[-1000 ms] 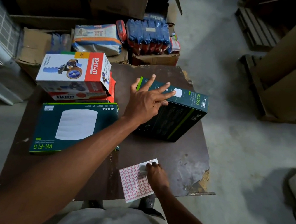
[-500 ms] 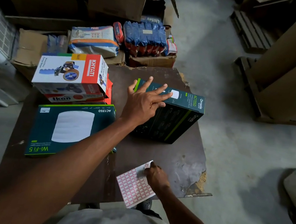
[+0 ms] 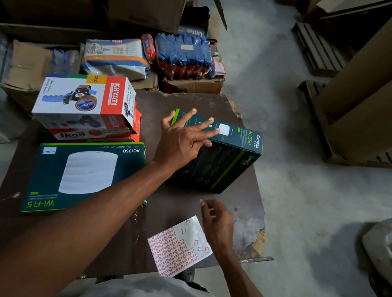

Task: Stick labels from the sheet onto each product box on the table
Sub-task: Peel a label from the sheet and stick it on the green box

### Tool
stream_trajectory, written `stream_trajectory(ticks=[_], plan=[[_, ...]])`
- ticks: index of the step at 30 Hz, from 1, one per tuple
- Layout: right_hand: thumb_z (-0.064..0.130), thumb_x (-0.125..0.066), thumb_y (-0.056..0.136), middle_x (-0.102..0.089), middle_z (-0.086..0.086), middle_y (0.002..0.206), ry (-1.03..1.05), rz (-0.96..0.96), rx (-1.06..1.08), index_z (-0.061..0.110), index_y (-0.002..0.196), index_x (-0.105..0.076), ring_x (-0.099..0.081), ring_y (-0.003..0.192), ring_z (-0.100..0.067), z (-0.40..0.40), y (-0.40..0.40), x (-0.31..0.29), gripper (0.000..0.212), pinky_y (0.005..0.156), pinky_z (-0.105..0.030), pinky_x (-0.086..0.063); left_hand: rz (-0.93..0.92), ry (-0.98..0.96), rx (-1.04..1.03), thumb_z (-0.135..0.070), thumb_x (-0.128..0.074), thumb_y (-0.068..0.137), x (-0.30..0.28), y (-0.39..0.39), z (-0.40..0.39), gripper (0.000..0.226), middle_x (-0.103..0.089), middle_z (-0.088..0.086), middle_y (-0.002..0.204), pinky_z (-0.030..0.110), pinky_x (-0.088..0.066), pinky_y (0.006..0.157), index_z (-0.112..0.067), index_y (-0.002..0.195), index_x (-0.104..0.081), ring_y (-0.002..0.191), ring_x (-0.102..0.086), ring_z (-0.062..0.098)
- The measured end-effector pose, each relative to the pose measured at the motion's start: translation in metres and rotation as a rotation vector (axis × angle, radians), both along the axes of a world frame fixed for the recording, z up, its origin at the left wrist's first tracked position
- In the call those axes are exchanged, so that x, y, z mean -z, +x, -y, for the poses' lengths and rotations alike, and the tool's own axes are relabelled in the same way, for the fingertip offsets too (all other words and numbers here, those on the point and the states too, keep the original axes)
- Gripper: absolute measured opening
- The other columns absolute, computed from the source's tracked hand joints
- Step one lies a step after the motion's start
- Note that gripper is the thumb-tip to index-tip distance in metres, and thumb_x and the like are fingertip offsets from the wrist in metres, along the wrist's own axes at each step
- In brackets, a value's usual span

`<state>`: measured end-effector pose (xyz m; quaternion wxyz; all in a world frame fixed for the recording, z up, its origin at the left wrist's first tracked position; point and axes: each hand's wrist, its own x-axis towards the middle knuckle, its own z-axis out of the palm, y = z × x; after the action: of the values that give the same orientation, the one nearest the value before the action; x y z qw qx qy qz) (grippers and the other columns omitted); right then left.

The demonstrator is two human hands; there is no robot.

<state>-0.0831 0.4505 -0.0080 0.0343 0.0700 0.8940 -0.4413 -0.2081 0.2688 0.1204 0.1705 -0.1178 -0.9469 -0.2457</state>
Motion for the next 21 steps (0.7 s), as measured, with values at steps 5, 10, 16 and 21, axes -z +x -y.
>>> stream_trajectory(ticks=[5, 10, 16, 21], plan=[[0.022, -0.071, 0.098, -0.068, 0.017, 0.088, -0.154, -0.378, 0.153, 0.018, 0.103, -0.076, -0.066, 0.078, -0.001, 0.005, -0.033, -0.086, 0.008, 0.064, -0.013, -0.053, -0.016, 0.02, -0.004, -0.023, -0.073, 0.089, 0.002, 0.0, 0.0, 0.044, -0.062, -0.013, 0.137, 0.059, -0.027, 0.111, -0.045, 0.126, -0.066, 0.144, -0.043, 0.03], [0.019, -0.071, 0.097, -0.072, -0.001, 0.096, 0.042, -0.654, 0.141, 0.011, 0.099, -0.073, -0.065, 0.081, -0.007, 0.01, -0.071, -0.135, 0.009, 0.069, -0.022, -0.057, -0.014, 0.021, 0.0, -0.031, -0.073, 0.09, 0.004, 0.0, 0.001, 0.04, -0.061, -0.014, 0.137, 0.058, -0.027, 0.111, -0.044, 0.127, -0.065, 0.145, -0.041, 0.029], [0.009, -0.08, 0.083, -0.067, -0.009, 0.084, 0.362, -0.689, 0.101, 0.008, 0.083, -0.067, -0.061, 0.075, -0.027, 0.024, -0.091, -0.136, 0.014, 0.056, -0.037, -0.054, 0.017, -0.008, 0.007, -0.038, -0.069, 0.093, 0.002, 0.002, 0.0, 0.039, -0.058, -0.014, 0.141, 0.056, -0.024, 0.112, -0.047, 0.13, -0.063, 0.147, -0.038, 0.028], [0.015, -0.084, 0.082, -0.064, -0.009, 0.083, 0.43, -0.663, 0.049, 0.009, 0.08, -0.066, -0.059, 0.077, -0.029, 0.03, -0.09, -0.128, 0.019, 0.056, -0.038, -0.05, 0.023, -0.001, 0.011, -0.042, -0.067, 0.093, 0.001, 0.004, 0.001, 0.037, -0.058, -0.015, 0.141, 0.056, -0.024, 0.112, -0.049, 0.13, -0.062, 0.148, -0.037, 0.027]])
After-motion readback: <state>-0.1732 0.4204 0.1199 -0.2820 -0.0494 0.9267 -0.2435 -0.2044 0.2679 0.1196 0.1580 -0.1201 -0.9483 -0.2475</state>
